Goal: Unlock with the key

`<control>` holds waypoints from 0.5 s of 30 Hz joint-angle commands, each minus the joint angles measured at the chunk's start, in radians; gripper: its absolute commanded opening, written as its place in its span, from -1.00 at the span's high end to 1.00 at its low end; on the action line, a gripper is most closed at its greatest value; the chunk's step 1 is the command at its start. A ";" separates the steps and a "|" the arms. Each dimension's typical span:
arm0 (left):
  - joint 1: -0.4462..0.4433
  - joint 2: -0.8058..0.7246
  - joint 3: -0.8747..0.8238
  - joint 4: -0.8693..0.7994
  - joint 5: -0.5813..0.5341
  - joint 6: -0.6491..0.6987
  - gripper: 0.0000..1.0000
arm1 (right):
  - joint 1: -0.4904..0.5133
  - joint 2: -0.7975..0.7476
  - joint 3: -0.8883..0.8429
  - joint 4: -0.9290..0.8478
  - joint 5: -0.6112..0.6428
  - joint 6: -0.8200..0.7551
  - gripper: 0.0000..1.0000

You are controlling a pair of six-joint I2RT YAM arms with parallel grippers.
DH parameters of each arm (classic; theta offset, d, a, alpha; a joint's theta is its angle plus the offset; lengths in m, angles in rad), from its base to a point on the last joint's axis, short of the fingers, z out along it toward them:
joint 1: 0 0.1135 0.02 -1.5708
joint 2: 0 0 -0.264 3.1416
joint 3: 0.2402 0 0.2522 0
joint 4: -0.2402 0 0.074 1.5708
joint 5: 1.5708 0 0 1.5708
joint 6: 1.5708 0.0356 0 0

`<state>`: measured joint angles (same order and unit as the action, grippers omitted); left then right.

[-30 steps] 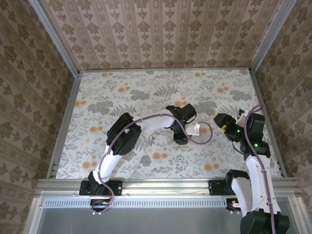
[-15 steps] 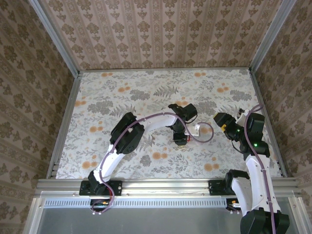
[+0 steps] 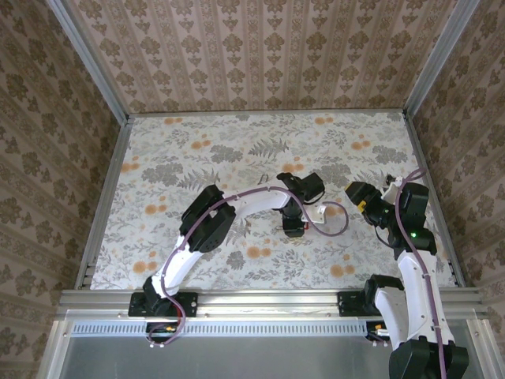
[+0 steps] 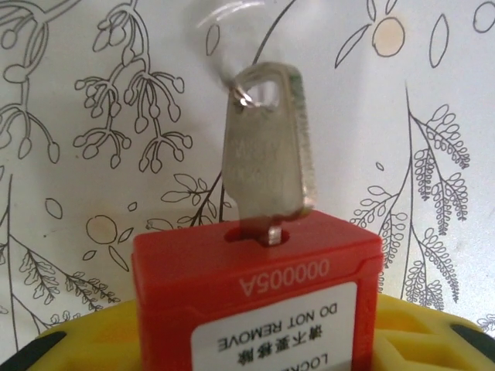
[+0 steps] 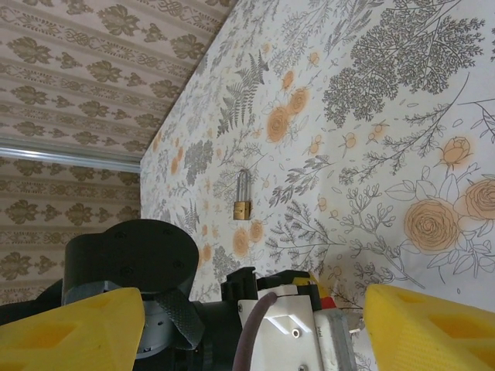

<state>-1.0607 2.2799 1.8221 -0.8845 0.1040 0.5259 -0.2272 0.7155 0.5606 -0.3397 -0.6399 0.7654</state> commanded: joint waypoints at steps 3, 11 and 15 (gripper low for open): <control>-0.001 0.091 -0.061 0.105 -0.140 -0.031 -0.06 | -0.004 -0.001 -0.018 0.021 -0.038 0.019 -0.52; -0.001 0.100 -0.077 0.135 -0.155 -0.045 -0.07 | -0.004 -0.002 -0.021 0.036 -0.058 0.034 -0.51; 0.002 0.068 -0.083 0.135 -0.141 -0.061 -0.08 | -0.004 -0.002 -0.021 0.041 -0.065 0.037 -0.51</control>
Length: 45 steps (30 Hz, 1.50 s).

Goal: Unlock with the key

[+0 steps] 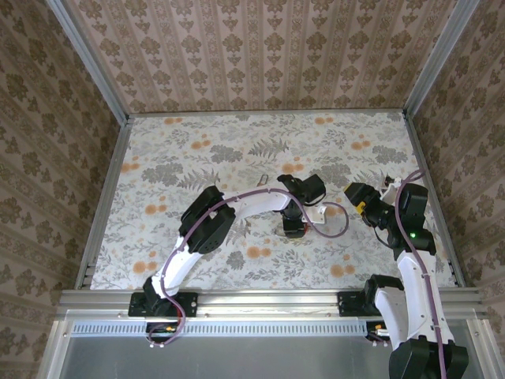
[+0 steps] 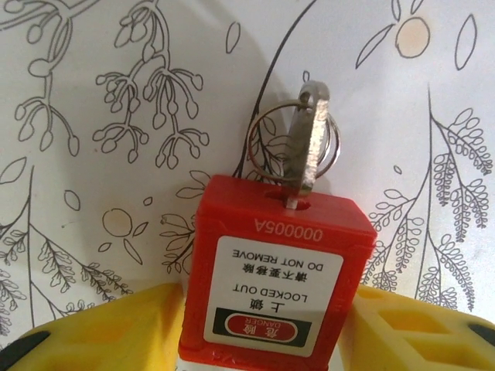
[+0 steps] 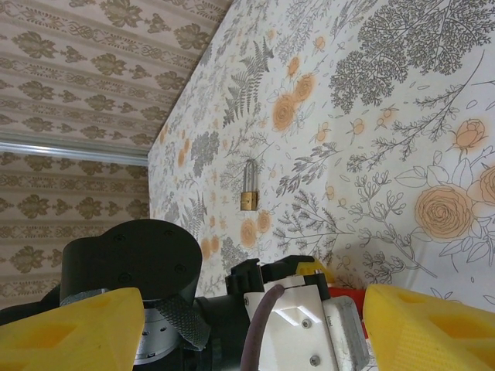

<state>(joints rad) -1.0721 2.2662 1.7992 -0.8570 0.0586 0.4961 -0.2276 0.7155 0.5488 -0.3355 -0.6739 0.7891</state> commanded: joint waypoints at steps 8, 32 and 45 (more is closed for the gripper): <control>0.046 -0.175 -0.129 0.210 -0.054 -0.108 -0.13 | -0.003 0.001 -0.020 0.064 -0.028 0.039 -0.52; 0.236 -0.940 -0.562 0.485 -0.257 -0.412 -0.57 | 0.644 0.268 0.229 -0.026 0.384 -0.165 -0.02; 0.609 -1.201 -0.833 0.636 -0.187 -0.782 -0.96 | 1.081 0.889 0.627 -0.122 0.727 -0.452 1.00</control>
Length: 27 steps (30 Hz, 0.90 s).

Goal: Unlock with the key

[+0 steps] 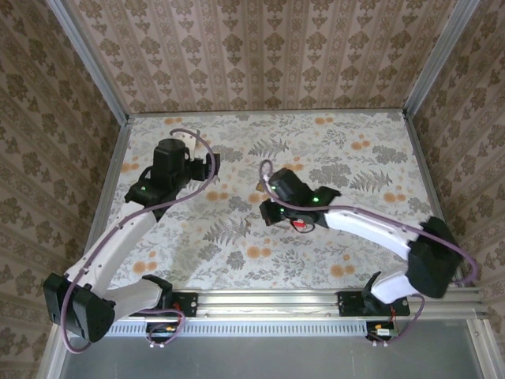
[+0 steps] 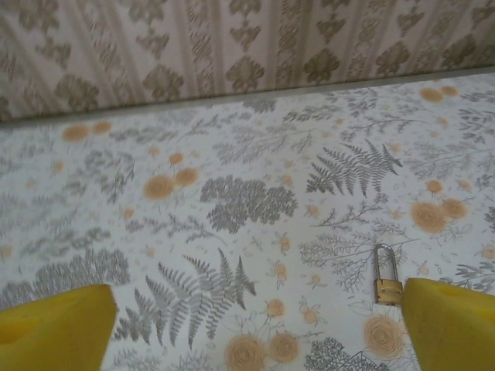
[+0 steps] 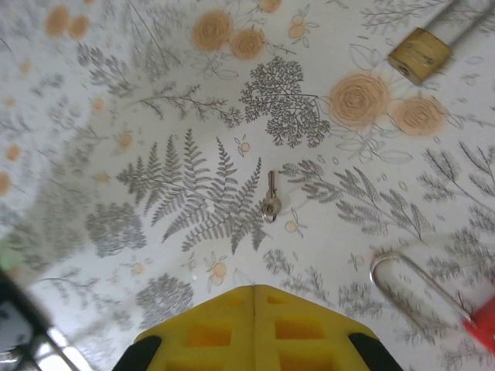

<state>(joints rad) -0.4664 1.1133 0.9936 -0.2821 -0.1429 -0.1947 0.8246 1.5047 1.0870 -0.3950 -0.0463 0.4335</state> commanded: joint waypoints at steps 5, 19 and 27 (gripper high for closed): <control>0.040 -0.073 -0.035 0.074 0.018 -0.086 -0.98 | 0.059 0.271 0.208 -0.074 0.094 -0.107 0.97; 0.087 -0.051 -0.039 0.083 0.079 -0.113 -0.98 | 0.073 0.442 0.298 -0.137 0.094 -0.143 0.82; 0.089 -0.044 -0.044 0.087 0.078 -0.114 -0.97 | 0.075 0.483 0.304 -0.131 0.068 -0.135 0.75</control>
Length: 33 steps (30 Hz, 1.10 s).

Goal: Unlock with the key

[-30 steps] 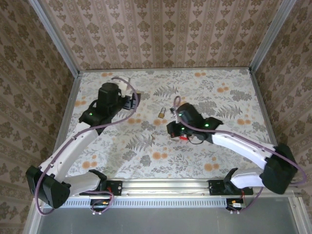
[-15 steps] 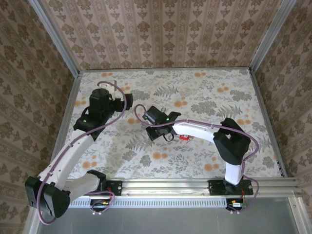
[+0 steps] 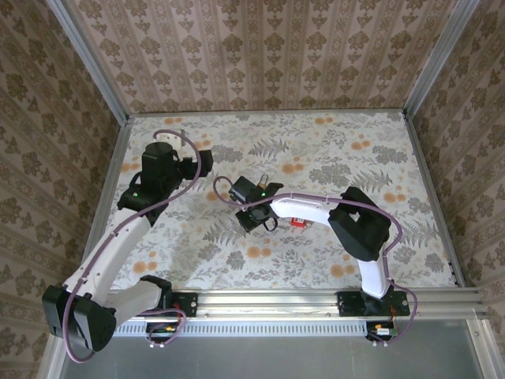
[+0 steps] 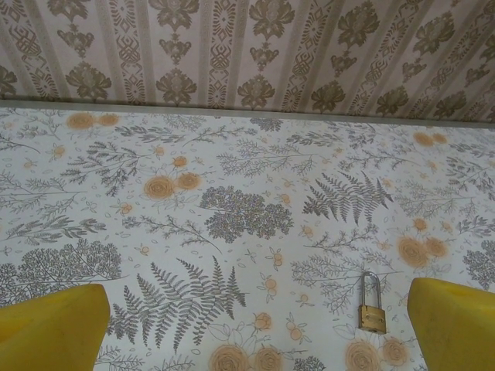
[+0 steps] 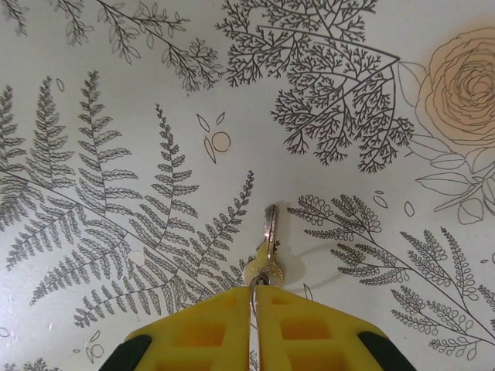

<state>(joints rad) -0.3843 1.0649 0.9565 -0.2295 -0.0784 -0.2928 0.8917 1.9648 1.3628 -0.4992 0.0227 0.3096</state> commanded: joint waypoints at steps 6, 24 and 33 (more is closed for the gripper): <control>0.008 0.003 -0.005 0.032 0.015 -0.013 -0.97 | 0.009 0.038 0.045 -0.033 -0.014 -0.012 0.73; 0.007 -0.001 -0.007 0.033 0.020 -0.012 -0.97 | 0.019 0.051 0.042 -0.060 0.020 -0.010 0.63; 0.007 -0.003 -0.009 0.036 0.024 -0.013 -0.97 | 0.024 0.048 0.047 -0.075 0.055 -0.018 0.50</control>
<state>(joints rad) -0.3843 1.0676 0.9562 -0.2195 -0.0700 -0.2932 0.9062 1.9987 1.3815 -0.5327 0.0479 0.3092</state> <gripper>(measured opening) 0.987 0.250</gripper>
